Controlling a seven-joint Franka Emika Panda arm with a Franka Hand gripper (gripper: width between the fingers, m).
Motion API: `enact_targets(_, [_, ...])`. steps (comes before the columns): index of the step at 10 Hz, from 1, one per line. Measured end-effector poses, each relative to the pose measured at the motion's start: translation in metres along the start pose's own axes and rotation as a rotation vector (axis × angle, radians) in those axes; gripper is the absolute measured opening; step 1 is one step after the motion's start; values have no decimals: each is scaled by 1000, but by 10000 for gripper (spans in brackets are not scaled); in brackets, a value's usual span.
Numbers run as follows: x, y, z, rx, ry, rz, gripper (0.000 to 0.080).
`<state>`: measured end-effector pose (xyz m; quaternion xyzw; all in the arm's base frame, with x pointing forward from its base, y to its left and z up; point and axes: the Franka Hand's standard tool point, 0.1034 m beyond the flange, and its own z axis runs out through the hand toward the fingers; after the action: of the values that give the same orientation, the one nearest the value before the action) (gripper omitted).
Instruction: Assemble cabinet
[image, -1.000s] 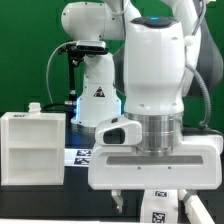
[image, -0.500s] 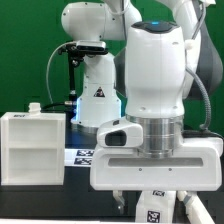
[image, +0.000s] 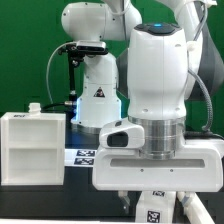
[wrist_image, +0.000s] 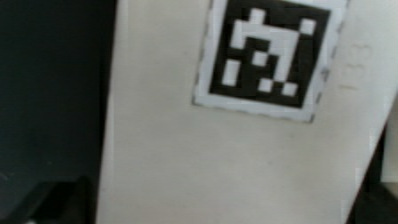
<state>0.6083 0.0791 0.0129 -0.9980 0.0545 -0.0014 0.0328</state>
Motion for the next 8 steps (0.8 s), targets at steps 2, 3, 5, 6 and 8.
enact_targets(2, [0,0,0,0,1,0,557])
enact_targets(3, [0,0,0,0,1,-2,557])
enact_targets(5, [3,1,-19,-1,8,-64,557])
enact_targets(6, [-2,-1,-37,0,11,-80,557])
enact_targets(8, [-11,-14,-54,-19,24,-143,557])
